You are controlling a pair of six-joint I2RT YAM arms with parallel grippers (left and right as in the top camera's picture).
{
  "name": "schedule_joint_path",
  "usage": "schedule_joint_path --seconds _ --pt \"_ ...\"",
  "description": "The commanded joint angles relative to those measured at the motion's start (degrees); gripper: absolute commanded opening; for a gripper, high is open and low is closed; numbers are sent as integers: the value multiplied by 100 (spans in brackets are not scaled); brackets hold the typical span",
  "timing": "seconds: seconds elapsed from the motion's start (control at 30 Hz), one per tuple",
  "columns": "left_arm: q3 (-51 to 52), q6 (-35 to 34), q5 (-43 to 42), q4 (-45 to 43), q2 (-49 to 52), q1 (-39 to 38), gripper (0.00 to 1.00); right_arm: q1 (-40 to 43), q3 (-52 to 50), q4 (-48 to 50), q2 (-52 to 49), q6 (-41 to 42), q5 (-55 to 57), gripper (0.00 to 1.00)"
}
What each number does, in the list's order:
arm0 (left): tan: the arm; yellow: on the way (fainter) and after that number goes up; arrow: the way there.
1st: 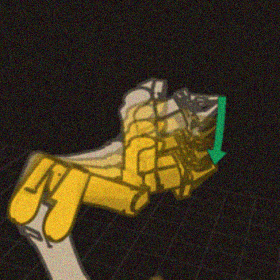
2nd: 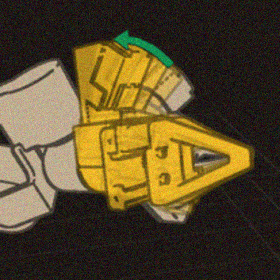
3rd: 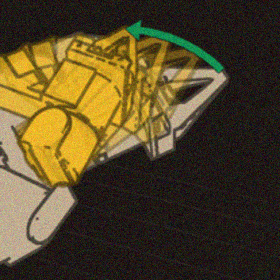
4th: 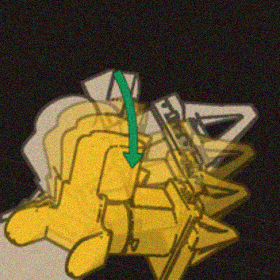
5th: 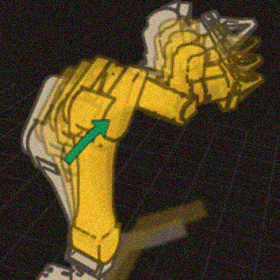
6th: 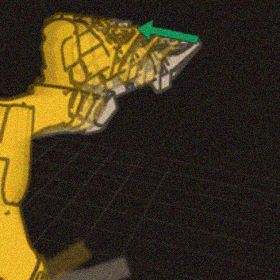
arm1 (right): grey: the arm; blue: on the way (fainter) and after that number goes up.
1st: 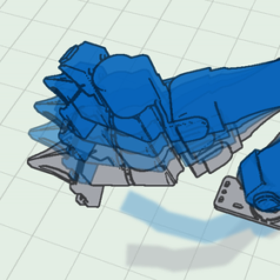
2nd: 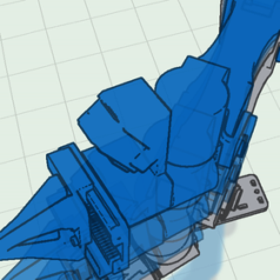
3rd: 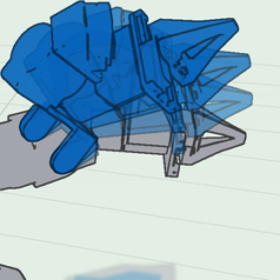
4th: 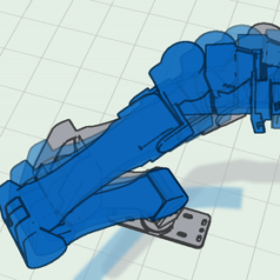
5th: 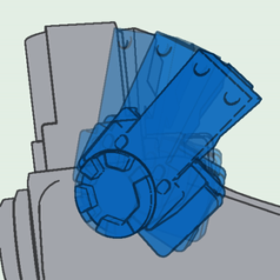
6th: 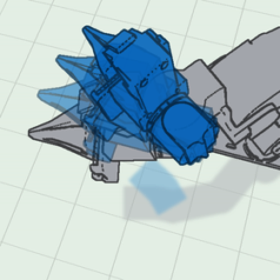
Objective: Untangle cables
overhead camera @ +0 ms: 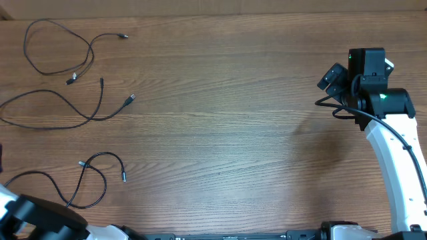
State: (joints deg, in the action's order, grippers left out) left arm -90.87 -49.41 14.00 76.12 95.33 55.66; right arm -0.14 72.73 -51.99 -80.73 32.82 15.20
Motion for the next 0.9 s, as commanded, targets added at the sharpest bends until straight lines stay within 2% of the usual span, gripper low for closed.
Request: schedule_joint_path --seconds 0.0,0.1,0.27,0.53,0.67,0.7,0.73,0.87 --pt "529 -640 247 22 313 455 93 7 46 24 44 20 11 100" --pt "894 -859 247 -37 433 675 99 7 46 24 44 20 11 100" --pt "1762 -872 186 -625 466 964 98 7 46 24 44 17 11 100" --pt "2793 -804 -37 -1349 466 966 98 7 46 24 44 20 11 100" --pt "3134 -800 -48 -1687 466 966 80 7 46 24 44 17 11 100" --pt "3195 -734 -50 -1808 466 957 60 7 46 24 44 20 11 100" --pt "3200 -625 -48 -1921 466 949 57 7 46 24 44 20 11 100" --pt "3198 540 -111 -2627 466 901 23 7 46 24 44 20 11 100"
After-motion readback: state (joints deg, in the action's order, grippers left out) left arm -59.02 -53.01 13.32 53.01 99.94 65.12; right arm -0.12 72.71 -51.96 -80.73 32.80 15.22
